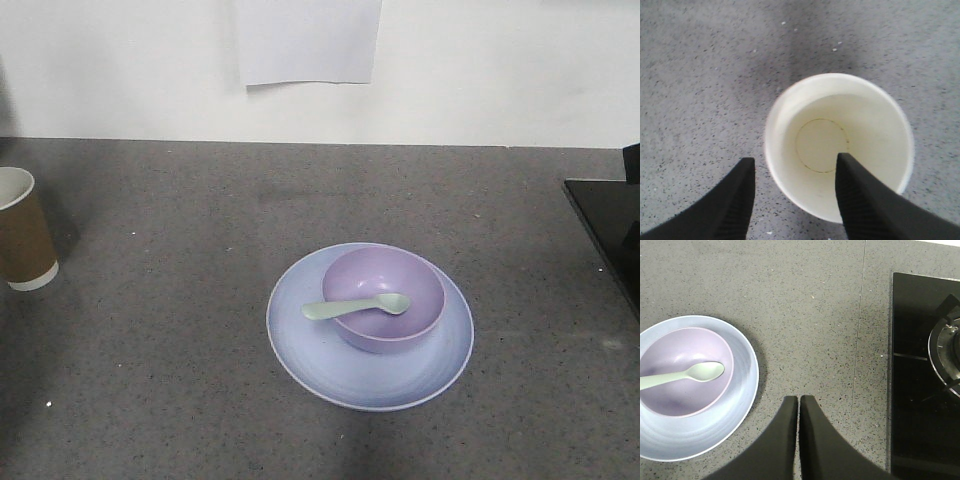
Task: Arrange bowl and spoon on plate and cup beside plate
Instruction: 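Raise the left gripper and move it above the paper cup, then grasp the paper cup rim with the left gripper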
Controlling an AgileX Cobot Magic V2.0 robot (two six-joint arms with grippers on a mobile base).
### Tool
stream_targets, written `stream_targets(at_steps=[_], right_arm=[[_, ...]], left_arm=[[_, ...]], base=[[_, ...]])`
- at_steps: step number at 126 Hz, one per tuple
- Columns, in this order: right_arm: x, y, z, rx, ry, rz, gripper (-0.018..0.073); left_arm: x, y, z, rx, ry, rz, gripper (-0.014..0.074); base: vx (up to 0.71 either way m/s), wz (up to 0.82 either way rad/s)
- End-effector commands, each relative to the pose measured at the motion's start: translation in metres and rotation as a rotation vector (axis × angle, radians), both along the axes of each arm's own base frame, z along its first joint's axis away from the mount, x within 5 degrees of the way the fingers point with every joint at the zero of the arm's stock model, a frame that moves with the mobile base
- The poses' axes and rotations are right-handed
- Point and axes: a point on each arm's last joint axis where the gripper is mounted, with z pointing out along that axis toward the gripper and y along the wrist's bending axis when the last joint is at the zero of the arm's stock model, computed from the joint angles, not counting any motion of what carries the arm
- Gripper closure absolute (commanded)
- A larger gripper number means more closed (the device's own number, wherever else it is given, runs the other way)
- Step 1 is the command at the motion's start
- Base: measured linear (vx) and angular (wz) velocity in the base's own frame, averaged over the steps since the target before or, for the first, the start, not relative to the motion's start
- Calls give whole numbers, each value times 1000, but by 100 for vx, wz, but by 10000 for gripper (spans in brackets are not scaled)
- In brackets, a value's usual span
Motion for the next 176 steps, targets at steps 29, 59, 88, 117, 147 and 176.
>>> stream_targets(at_steps=[29,59,88,117,147,176], right_arm=[[-2,-2,14,1,-93,-1,561],[-2,-2,14,1,-93,-1,561],[-2,-2,14,1,-93,-1,561],[-2,-2,14,1,-93,-1,561],[-2,-2,14,1,-93,-1,561],[-2,-2,14,1,-93,-1,561]], left_arm=[[9,12,3,-17,-86,54,220],[24,15,-18,-29,-54,55,229],[34,16,-18,-35,-80,54,423],[35,16,-14,-19,-96,32,605],[28,-5,-2,-129,-115,-101,605],[22,-50,19,-200,-187,-277,605]], base=[[0,0],[0,0],[0,0],[0,0],[0,0],[0,0]])
